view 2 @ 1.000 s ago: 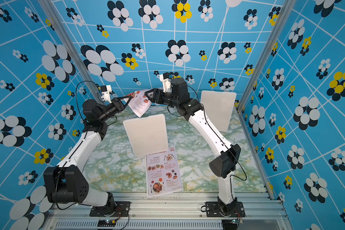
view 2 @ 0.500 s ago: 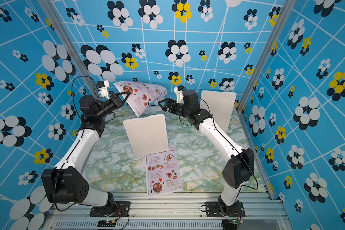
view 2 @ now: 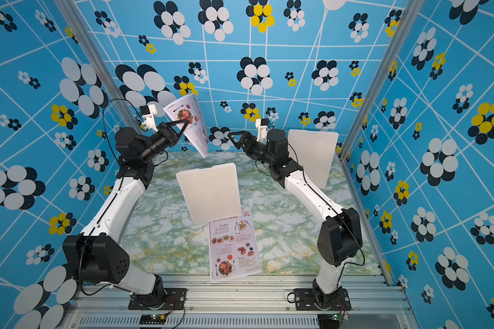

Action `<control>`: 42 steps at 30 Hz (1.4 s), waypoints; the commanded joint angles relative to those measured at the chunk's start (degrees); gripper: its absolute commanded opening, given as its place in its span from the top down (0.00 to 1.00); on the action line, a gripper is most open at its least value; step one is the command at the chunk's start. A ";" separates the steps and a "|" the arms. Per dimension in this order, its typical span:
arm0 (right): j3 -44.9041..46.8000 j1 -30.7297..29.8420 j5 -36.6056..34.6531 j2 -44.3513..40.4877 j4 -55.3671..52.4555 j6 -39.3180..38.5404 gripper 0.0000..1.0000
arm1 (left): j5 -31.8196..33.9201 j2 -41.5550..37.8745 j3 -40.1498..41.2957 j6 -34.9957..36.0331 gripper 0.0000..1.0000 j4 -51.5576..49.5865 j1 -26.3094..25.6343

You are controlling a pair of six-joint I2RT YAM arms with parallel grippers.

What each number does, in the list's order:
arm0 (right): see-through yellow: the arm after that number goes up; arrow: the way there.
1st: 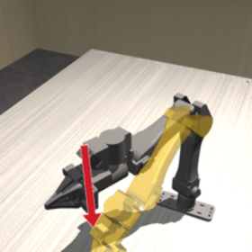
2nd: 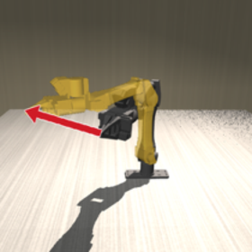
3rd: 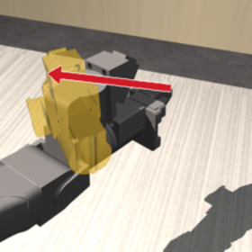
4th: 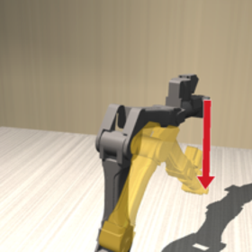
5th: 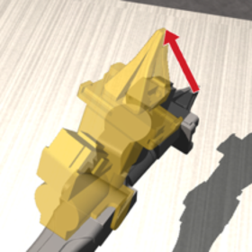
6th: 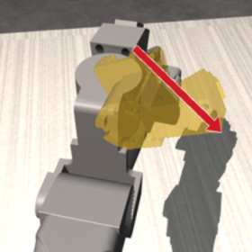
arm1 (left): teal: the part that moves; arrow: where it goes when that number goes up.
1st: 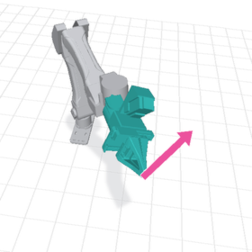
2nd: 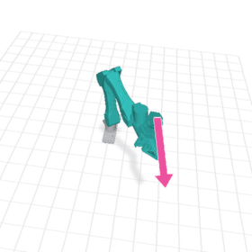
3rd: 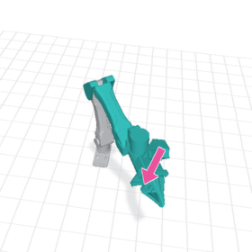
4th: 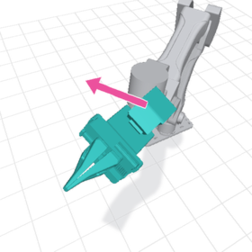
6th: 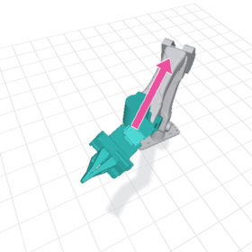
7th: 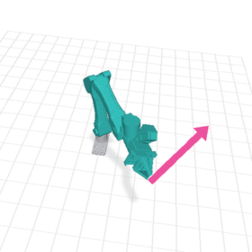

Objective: Insert the menus into the narrow rack
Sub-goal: Insert the menu into the narrow rack.

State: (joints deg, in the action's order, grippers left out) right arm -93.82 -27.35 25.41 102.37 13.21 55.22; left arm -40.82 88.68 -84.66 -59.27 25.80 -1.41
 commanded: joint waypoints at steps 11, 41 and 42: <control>-1.11 -3.86 -0.11 2.53 11.97 14.39 0.01 | 10.72 7.01 -8.53 -11.13 1.00 14.03 -4.96; -2.60 -6.52 -14.18 4.77 22.98 34.86 0.01 | 18.14 9.14 -3.23 -11.08 1.00 26.49 -6.15; -3.22 -6.70 -14.24 4.92 22.48 34.47 0.01 | 18.21 9.46 -3.23 -11.45 1.00 27.12 -6.15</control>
State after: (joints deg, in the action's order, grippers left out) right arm -94.30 -33.08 13.30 105.95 33.74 88.33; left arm -23.29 98.17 -88.25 -70.00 48.36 -7.42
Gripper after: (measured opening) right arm 0.986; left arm 0.056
